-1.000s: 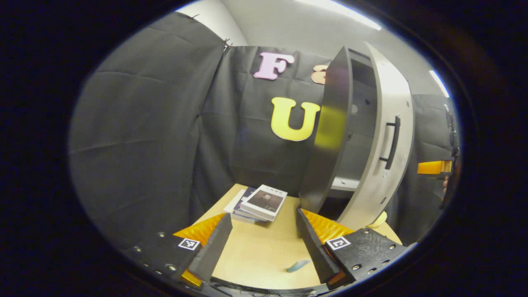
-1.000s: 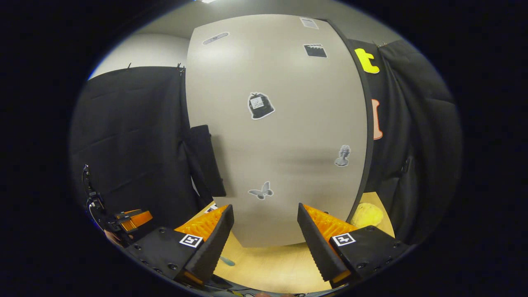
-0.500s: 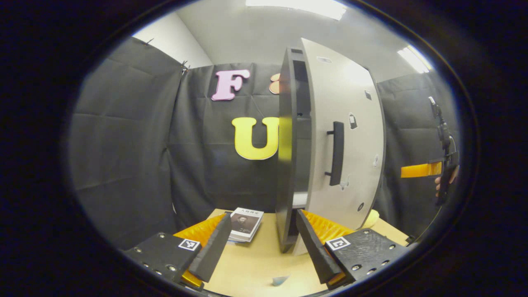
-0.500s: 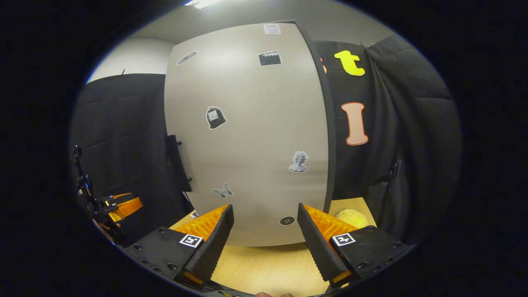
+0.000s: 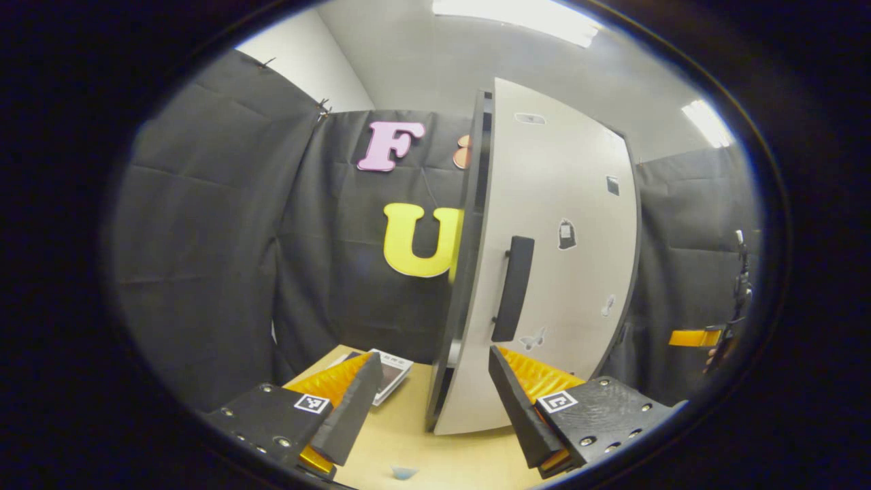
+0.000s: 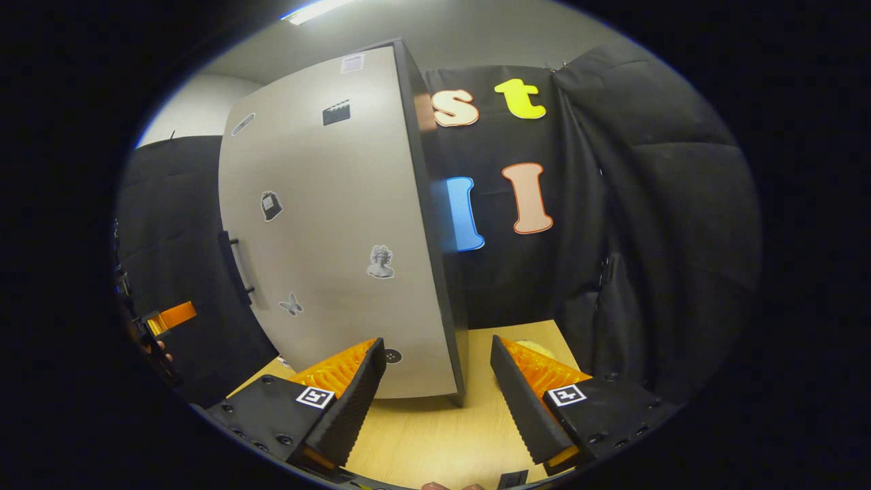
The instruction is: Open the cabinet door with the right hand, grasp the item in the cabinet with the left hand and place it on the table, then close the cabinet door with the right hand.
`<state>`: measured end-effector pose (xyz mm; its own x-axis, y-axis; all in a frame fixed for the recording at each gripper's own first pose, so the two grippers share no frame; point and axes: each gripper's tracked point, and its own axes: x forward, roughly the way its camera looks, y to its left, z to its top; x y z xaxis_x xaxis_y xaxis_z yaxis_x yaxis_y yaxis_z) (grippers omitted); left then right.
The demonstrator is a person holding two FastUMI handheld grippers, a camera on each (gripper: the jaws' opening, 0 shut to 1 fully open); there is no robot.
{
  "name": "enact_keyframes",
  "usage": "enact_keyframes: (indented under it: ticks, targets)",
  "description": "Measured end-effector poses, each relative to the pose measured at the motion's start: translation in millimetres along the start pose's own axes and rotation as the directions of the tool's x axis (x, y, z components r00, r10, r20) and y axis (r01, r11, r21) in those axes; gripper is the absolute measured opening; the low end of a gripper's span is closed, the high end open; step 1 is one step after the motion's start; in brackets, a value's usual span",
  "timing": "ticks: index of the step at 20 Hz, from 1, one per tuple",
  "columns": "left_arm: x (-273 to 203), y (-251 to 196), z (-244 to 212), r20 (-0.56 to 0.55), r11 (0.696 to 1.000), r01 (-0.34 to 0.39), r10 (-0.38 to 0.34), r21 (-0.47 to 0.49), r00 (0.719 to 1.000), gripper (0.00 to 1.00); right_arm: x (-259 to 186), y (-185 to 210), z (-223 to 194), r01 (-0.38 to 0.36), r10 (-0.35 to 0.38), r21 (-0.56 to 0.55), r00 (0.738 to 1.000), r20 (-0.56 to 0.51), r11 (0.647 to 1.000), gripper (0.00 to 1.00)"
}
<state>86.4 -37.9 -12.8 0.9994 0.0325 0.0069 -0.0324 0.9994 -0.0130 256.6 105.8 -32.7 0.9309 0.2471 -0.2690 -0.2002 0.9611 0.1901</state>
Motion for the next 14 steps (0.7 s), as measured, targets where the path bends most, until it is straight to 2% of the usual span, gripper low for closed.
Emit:
enact_keyframes:
  ticks: [6, 14]
  targets:
    - [2.8, 0.7, 22.7, 0.062, 0.995, -0.048, 0.043, 0.088, 0.997, 0.93, 0.7, -27.7, 4.9, 0.006, -0.006, -0.001, 1.000, 0.021, 1.000, 0.98]
    - [9.1, -26.1, 13.7, 0.084, 0.998, -0.033, 0.029, 0.044, 0.996, 0.93, 1.2, -53.7, 1.8, 0.000, 0.002, -0.045, 0.999, 0.043, 0.999, 0.98]
